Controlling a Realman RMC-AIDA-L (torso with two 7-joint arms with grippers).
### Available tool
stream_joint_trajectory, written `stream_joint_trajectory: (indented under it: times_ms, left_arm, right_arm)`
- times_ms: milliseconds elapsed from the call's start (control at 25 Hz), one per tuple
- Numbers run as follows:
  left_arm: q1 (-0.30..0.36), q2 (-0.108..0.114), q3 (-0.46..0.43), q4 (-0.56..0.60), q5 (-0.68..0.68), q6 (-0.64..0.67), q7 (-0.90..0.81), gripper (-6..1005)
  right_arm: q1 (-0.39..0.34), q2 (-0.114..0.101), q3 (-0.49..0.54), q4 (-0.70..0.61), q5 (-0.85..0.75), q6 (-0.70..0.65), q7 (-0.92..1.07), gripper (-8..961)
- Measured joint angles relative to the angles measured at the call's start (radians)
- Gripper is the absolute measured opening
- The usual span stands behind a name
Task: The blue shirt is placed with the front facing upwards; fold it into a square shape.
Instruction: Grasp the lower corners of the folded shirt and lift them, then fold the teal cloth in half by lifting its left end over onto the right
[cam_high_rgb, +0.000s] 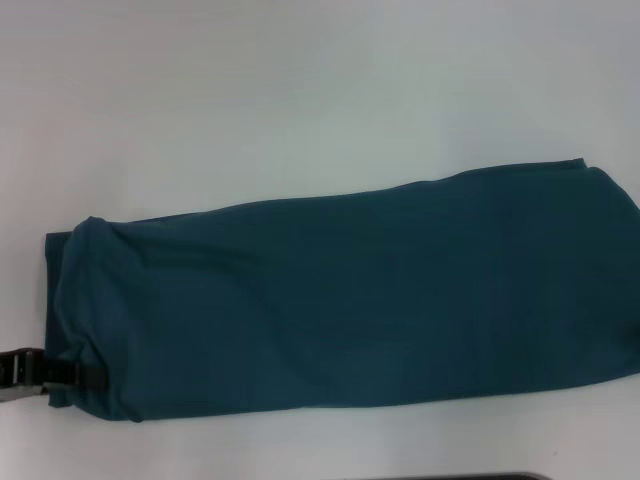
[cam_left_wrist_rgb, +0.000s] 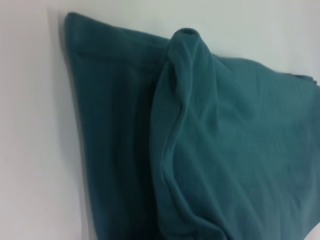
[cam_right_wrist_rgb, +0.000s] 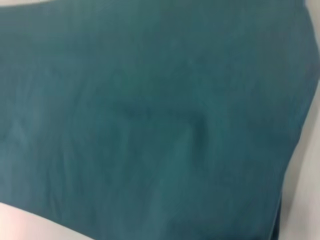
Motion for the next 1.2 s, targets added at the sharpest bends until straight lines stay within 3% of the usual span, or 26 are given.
stream_joint_trajectory:
  times_ms: [200,320,560,680,800,880,1000,1200]
  left_arm:
    - [-0.003,0.006,-0.04,-0.013,0.006,-0.005,-0.017,140]
    - [-0.001,0.014,-0.079,-0.042,0.01,-0.001,-0.026,371]
    - [-0.002,0.024,-0.152,-0.117,0.005,0.0,-0.012,514]
    - [0.0,0.014,-0.169,-0.143,-0.04,0.012,0.048,585]
    - [0.0,0.012,-0.173,-0.138,-0.068,0.025,0.078,660]
    - [0.003,0.016,-0.165,-0.036,-0.246,0.101,0.256,711]
    - [0.009,0.014,-0.146,0.025,-0.316,0.116,0.373,733]
    - [0.026,0.001,-0.145,0.076,-0.412,0.117,0.529,731]
  right_arm:
    - [0.007,-0.005,0.03,0.004,0.0,-0.006,-0.005,49]
    - [0.009,-0.021,0.05,0.005,-0.002,-0.008,0.0,145]
    - [0.038,-0.067,0.17,0.002,0.029,-0.012,-0.018,386]
    - [0.036,-0.067,0.185,0.003,0.12,-0.026,-0.069,510]
    - [0.019,-0.052,0.198,0.014,0.273,-0.066,-0.187,594]
    - [0.01,-0.044,0.204,0.045,0.36,-0.085,-0.269,650]
    - [-0.004,-0.041,0.201,0.129,0.437,-0.092,-0.36,642]
    - [-0.011,-0.079,0.216,0.279,0.54,-0.092,-0.406,598]
